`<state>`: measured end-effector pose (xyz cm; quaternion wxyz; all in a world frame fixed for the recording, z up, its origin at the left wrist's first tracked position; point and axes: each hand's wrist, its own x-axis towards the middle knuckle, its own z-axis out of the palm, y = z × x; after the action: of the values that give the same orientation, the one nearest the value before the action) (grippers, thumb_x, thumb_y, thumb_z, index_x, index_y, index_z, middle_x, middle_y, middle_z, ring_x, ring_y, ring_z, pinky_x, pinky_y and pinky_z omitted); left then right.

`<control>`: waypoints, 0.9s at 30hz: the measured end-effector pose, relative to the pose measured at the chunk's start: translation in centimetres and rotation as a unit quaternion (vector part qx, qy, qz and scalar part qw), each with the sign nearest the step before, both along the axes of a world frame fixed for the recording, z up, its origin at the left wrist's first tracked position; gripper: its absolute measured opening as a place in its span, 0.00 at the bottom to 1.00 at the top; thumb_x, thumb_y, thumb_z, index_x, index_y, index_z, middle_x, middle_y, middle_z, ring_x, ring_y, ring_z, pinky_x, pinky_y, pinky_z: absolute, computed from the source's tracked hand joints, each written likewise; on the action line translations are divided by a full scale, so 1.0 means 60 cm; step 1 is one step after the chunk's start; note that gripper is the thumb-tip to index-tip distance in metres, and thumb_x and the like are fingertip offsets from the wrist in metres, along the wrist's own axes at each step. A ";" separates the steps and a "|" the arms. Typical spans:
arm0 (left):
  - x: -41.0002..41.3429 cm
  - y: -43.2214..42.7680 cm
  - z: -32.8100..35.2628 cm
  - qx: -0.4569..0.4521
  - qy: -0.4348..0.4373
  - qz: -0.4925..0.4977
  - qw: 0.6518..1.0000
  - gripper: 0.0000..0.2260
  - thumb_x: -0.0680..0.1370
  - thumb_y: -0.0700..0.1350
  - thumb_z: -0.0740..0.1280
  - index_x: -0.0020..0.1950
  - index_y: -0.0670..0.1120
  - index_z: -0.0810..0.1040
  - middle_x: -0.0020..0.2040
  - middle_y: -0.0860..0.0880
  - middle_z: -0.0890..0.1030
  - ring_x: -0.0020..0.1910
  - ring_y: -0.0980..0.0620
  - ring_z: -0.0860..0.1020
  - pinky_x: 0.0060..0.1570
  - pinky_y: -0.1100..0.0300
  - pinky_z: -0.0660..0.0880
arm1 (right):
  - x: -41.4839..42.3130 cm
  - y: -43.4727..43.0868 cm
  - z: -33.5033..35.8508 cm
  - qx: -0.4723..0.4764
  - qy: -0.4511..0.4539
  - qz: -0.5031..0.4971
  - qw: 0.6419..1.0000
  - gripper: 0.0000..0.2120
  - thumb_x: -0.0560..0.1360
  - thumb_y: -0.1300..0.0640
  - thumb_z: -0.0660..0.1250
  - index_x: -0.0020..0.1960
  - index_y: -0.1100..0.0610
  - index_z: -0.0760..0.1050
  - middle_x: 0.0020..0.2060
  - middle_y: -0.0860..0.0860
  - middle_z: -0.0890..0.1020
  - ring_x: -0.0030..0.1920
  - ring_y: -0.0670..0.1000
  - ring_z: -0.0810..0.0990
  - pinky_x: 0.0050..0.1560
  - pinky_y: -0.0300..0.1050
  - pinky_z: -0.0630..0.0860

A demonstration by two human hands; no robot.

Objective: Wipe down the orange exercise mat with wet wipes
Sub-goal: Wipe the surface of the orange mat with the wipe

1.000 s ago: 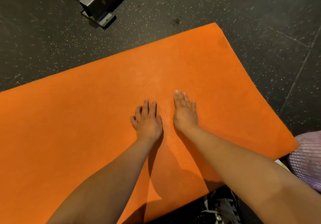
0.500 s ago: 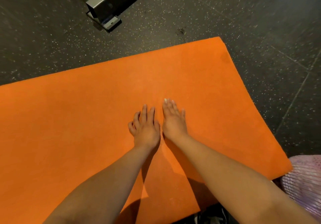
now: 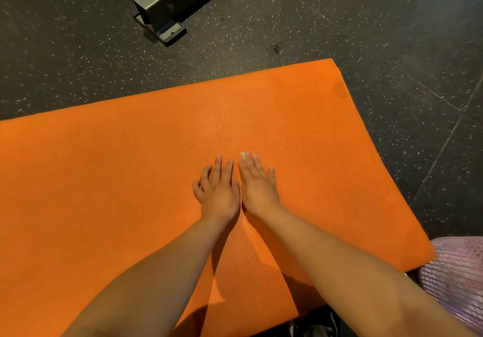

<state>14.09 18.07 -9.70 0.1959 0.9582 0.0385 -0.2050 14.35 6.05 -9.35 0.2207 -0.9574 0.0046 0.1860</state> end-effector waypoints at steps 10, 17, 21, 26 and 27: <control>0.010 0.009 -0.001 0.008 0.022 -0.024 0.999 0.25 0.84 0.59 0.49 0.81 0.61 0.46 0.82 0.58 0.41 0.78 0.48 0.44 0.73 0.42 0.46 | 0.048 -0.055 -0.009 -0.062 0.005 -0.170 0.983 0.31 0.85 0.58 0.50 0.83 0.52 0.36 0.81 0.48 0.37 0.80 0.50 0.33 0.78 0.60 0.34; 0.009 0.013 0.002 -0.013 0.011 -0.014 1.000 0.25 0.84 0.58 0.51 0.81 0.62 0.48 0.82 0.58 0.42 0.77 0.49 0.45 0.74 0.43 0.46 | 0.025 -0.013 -0.009 -0.020 -0.007 0.070 0.997 0.33 0.85 0.57 0.55 0.83 0.48 0.40 0.82 0.46 0.41 0.81 0.48 0.36 0.78 0.64 0.36; 0.011 0.013 0.003 -0.012 0.006 -0.017 1.000 0.26 0.83 0.59 0.53 0.81 0.62 0.50 0.82 0.58 0.44 0.77 0.49 0.46 0.73 0.43 0.47 | 0.042 -0.055 -0.010 -0.068 -0.021 -0.087 0.994 0.38 0.81 0.65 0.55 0.83 0.48 0.39 0.82 0.46 0.41 0.81 0.49 0.36 0.78 0.61 0.34; 0.035 0.014 0.006 0.003 -0.023 0.009 1.000 0.26 0.82 0.56 0.59 0.79 0.61 0.58 0.80 0.54 0.56 0.74 0.46 0.54 0.69 0.47 0.53 | 0.049 -0.027 -0.010 -0.046 -0.004 -0.100 0.994 0.35 0.83 0.62 0.53 0.83 0.52 0.39 0.81 0.47 0.38 0.80 0.49 0.35 0.78 0.62 0.36; 0.042 0.015 0.005 0.011 -0.035 0.002 0.999 0.26 0.82 0.56 0.58 0.79 0.60 0.58 0.79 0.54 0.57 0.74 0.46 0.55 0.69 0.46 0.53 | 0.049 -0.014 -0.010 -0.028 -0.008 -0.064 0.998 0.34 0.83 0.60 0.53 0.83 0.52 0.39 0.82 0.47 0.39 0.81 0.48 0.35 0.78 0.63 0.36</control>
<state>16.62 18.96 -9.43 0.1870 0.9667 0.0354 -0.1710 17.27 5.22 -9.92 0.2050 -0.9625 0.0695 0.1636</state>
